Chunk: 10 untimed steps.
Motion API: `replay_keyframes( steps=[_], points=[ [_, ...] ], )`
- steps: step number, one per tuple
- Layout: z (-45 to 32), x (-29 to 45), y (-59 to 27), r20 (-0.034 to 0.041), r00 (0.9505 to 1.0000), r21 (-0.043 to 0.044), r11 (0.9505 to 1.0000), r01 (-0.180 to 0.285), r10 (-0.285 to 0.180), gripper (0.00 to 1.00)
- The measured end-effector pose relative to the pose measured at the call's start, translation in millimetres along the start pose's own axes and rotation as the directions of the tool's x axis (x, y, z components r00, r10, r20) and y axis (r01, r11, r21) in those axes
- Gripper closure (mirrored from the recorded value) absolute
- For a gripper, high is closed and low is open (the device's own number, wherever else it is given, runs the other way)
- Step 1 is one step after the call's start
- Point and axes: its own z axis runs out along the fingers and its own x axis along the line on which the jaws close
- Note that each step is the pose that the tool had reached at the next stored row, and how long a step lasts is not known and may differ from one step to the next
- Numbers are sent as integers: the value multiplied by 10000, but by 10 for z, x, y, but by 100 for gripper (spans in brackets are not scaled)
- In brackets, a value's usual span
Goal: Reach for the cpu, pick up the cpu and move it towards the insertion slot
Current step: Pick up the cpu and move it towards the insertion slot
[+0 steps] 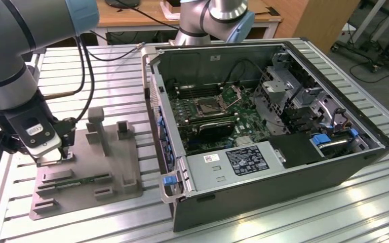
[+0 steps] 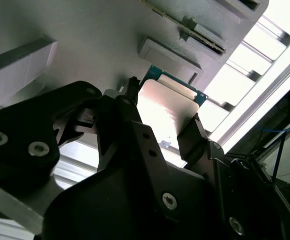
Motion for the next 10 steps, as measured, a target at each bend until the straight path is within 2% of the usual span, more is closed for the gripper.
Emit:
replay_keyframes(
  steps=[10],
  points=[
    [-23,0,1,0,10000,0,10000,0,0,45]
  ],
)
